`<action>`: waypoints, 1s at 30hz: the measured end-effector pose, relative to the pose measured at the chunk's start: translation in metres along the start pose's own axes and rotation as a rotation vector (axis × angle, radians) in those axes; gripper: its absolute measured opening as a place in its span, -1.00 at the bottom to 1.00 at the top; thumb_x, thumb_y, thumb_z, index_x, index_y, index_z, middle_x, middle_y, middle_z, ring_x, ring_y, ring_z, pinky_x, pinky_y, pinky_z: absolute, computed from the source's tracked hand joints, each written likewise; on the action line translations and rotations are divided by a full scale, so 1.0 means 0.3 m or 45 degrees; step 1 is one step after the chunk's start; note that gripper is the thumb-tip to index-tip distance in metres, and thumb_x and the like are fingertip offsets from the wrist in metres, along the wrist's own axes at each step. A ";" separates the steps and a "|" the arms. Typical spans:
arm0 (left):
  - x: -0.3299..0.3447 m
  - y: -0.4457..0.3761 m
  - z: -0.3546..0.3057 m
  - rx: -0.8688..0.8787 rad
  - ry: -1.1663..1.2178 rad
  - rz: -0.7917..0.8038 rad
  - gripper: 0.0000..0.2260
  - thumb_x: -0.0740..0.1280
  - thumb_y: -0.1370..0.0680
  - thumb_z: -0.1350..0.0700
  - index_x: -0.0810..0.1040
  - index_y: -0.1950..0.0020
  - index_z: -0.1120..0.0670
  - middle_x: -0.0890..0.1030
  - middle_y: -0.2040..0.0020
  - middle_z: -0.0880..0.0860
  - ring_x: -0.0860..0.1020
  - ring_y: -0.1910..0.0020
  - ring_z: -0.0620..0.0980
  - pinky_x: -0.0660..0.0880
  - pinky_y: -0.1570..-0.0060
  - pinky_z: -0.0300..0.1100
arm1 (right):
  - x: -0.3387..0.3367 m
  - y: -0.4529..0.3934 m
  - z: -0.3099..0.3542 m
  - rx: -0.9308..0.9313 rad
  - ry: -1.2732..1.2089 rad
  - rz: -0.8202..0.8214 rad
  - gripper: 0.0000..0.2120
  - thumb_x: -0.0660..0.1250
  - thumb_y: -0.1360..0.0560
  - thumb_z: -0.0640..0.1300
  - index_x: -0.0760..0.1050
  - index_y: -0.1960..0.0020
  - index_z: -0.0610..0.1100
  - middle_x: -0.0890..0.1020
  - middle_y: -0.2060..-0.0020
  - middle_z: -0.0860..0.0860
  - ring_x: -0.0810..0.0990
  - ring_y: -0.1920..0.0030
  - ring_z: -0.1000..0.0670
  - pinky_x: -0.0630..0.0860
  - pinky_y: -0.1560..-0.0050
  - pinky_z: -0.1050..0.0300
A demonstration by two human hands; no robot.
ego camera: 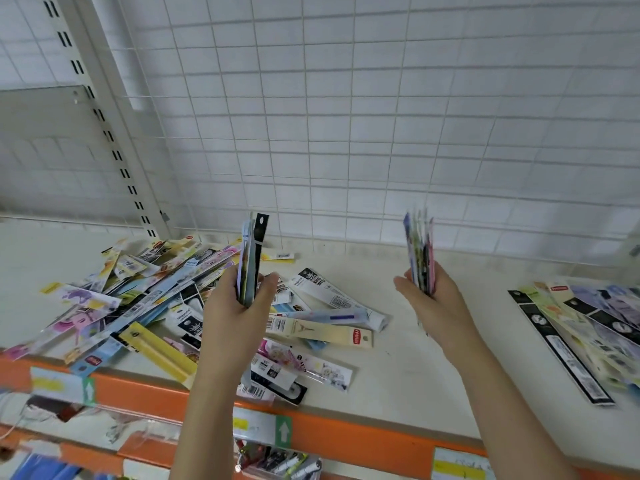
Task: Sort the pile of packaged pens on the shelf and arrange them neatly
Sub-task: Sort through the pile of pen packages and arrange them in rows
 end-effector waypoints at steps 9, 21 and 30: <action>0.041 -0.010 0.007 0.036 0.000 0.059 -0.78 0.30 -0.54 0.04 0.47 0.11 0.21 0.51 0.17 0.30 0.49 0.19 0.23 0.36 0.30 -0.17 | -0.191 -0.017 0.008 0.131 0.730 -0.184 -0.86 0.25 -0.48 -0.15 0.34 0.03 -0.18 0.48 0.31 -0.05 0.49 0.26 -0.15 0.33 0.36 0.10; 0.163 -0.001 -0.071 0.105 0.007 0.196 -0.72 0.30 -0.54 0.07 0.43 0.15 0.30 0.40 0.31 0.30 0.36 0.35 0.07 0.28 0.36 -0.15 | -0.398 0.021 -0.177 0.556 1.081 -0.255 -0.48 0.33 -0.42 -0.22 0.22 -0.30 -0.32 0.47 -0.16 -0.30 0.46 -0.19 -0.29 0.43 -0.09 -0.01; 0.192 0.012 -0.088 0.110 -0.025 0.209 -0.76 0.30 -0.54 0.07 0.48 0.07 0.26 0.43 0.31 0.20 0.36 0.35 0.03 0.30 0.36 -0.18 | -0.415 0.031 -0.184 0.493 1.388 -0.362 -0.62 0.30 -0.46 -0.10 0.39 -0.17 -0.32 0.46 -0.20 -0.29 0.42 -0.24 -0.25 0.36 -0.23 -0.02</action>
Point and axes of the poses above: each hand's wrist, its own y-axis away from the middle knuckle, its own x-axis out of the palm, z = x × y, the point moved 8 cm from there along -y, towards the middle knuckle
